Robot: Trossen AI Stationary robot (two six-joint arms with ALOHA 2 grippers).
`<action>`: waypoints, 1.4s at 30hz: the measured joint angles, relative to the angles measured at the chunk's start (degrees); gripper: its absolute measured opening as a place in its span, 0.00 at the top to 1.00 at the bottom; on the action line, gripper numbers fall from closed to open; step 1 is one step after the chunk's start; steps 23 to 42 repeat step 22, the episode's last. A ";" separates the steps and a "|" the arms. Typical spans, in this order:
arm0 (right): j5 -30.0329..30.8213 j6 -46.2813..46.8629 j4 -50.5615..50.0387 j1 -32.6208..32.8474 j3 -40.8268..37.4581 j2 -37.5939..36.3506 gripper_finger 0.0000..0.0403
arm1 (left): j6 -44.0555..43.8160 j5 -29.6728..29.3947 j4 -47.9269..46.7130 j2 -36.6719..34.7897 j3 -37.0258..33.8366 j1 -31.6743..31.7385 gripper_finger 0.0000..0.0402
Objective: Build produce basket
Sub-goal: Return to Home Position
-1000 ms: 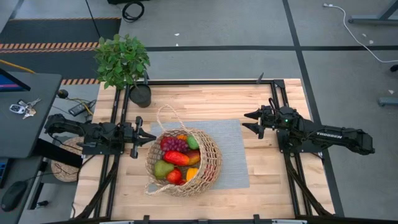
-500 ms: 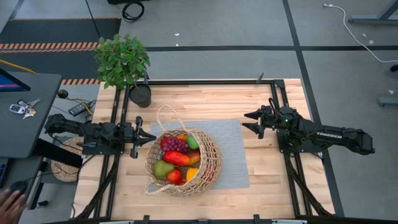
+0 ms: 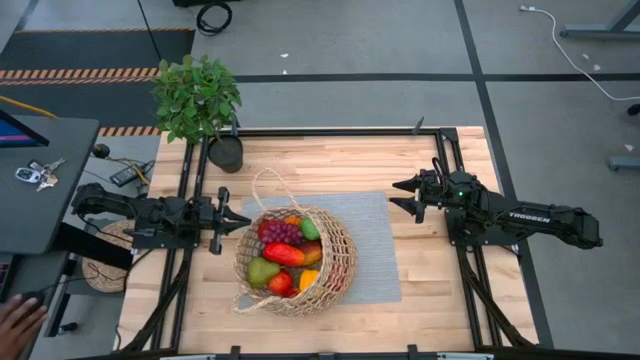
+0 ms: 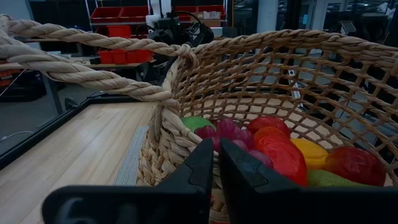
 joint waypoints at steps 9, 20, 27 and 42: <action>0.00 0.01 0.00 0.00 0.00 0.00 0.24 | -0.01 0.02 0.00 0.00 0.00 -0.01 0.93; -0.01 0.00 0.00 0.00 0.00 0.00 0.24 | -0.01 0.00 0.00 0.00 0.00 0.01 0.92; 0.00 0.01 0.00 0.00 0.00 0.00 0.24 | -0.01 0.00 -0.01 0.00 -0.01 -0.01 0.93; 0.00 0.01 0.00 0.00 0.00 0.00 0.24 | -0.01 0.00 -0.01 0.00 -0.01 -0.01 0.93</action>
